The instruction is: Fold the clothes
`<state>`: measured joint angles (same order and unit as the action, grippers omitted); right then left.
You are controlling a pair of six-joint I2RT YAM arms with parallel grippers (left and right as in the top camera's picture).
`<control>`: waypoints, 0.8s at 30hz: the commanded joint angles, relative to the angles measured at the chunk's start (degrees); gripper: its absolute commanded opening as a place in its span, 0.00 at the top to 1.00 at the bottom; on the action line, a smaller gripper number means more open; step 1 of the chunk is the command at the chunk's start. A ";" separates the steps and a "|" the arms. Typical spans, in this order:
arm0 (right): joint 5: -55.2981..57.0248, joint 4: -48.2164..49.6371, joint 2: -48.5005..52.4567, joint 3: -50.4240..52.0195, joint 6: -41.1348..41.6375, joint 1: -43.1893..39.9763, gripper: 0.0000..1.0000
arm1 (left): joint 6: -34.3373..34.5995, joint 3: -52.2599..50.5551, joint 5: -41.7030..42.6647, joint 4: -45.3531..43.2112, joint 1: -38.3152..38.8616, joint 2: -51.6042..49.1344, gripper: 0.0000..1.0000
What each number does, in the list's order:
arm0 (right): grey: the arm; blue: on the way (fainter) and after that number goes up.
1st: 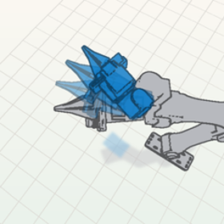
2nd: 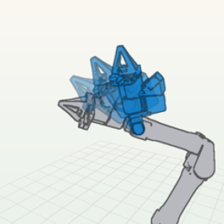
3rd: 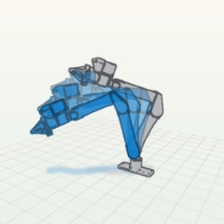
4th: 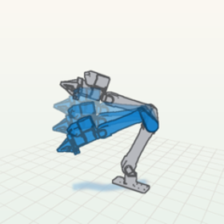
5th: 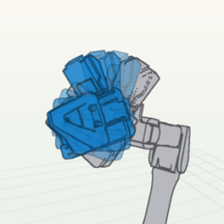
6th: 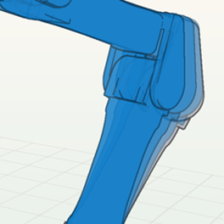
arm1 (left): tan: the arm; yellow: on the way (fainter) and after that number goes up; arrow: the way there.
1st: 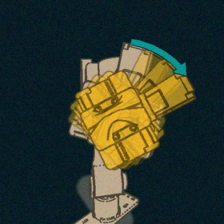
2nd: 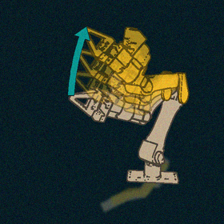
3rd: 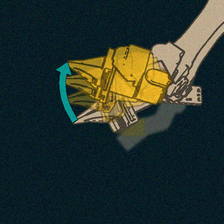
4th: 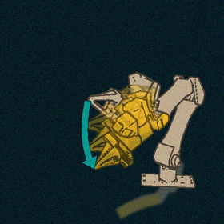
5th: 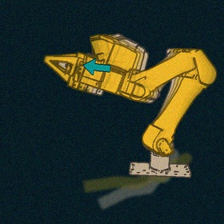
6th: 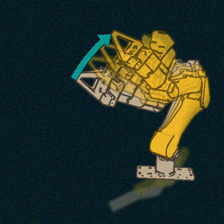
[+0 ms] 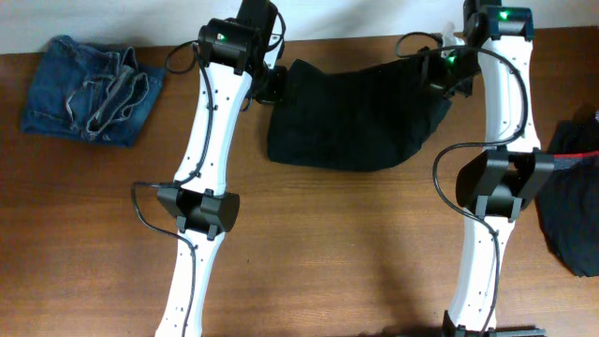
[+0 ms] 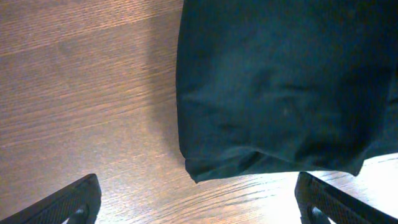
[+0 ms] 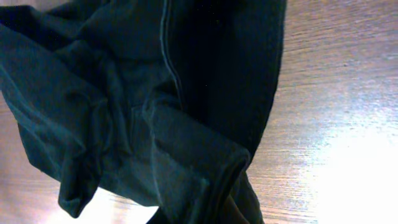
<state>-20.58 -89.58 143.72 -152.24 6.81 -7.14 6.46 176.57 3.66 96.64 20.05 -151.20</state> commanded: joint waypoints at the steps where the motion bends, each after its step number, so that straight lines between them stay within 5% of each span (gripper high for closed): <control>1: 0.07 -0.70 -2.60 -3.37 1.92 0.00 0.96 | -1.01 0.48 0.61 0.09 -0.46 0.96 0.01; 24: 8.31 -4.48 -3.13 -7.58 8.13 5.05 0.96 | -1.18 0.46 -1.14 0.07 -7.58 0.20 0.01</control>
<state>-14.46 -94.67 143.63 -158.10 12.03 -4.67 6.42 176.57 3.16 96.64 15.09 -151.24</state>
